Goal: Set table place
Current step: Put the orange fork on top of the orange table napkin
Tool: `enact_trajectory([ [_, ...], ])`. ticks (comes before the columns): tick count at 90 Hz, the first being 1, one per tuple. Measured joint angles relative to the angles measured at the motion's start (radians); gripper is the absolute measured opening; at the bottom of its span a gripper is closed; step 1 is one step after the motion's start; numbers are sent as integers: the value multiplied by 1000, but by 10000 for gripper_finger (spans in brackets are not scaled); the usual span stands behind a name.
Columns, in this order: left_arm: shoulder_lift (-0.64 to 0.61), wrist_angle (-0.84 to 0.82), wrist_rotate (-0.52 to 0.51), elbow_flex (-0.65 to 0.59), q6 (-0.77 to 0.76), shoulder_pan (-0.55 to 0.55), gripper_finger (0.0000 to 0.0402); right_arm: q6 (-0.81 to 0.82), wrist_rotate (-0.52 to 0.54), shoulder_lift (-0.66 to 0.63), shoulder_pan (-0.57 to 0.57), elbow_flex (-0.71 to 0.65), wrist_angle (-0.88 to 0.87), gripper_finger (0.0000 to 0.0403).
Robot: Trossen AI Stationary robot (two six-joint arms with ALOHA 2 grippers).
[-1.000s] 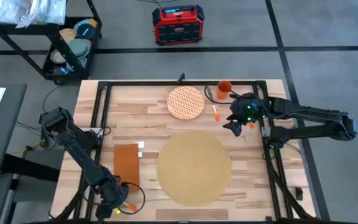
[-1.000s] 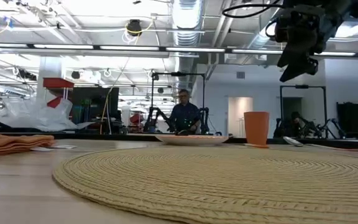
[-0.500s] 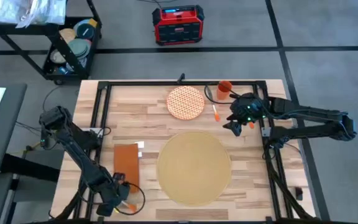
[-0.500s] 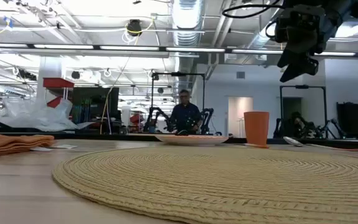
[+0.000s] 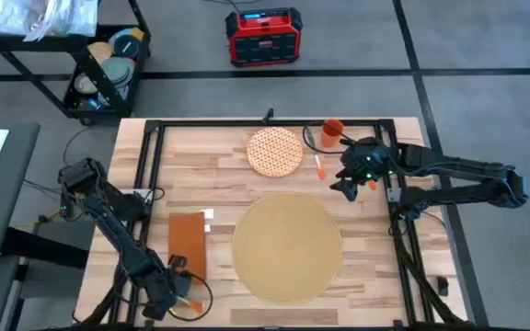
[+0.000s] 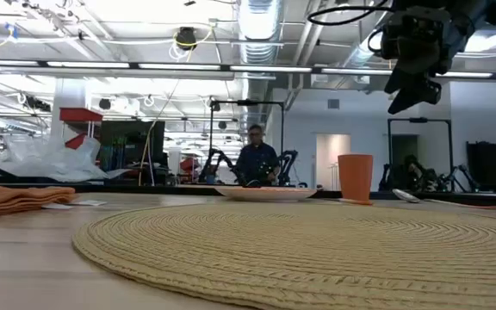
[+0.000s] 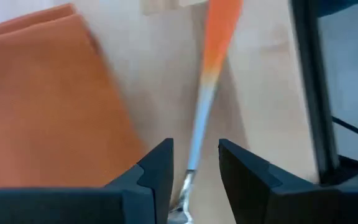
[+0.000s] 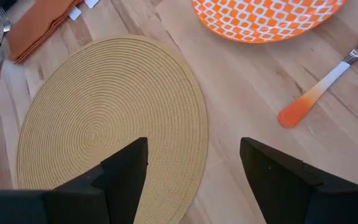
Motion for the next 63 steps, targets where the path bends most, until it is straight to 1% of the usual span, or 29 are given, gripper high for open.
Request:
enact_trajectory([
  [9, 0, -1, -24, -8, 21, -14, 110, 0, 0, 0, 0, 0, 0, 245],
  [21, 0, 73, -17, -76, 10, -18, 110, 6, 0, 0, 0, 0, 0, 245],
  [32, -6, 127, -9, -112, -1, -17, 110, 16, 0, 0, 0, 0, -4, 245],
  [42, -6, 148, -6, -130, 60, -17, 106, 16, 0, 0, 0, 0, -15, 245],
  [52, -4, 157, 11, -132, 138, -16, 81, 16, 0, 0, 0, 0, -26, 245],
  [63, 0, 212, 41, -133, 159, -20, 30, 17, 0, 0, 0, 0, -40, 245],
])
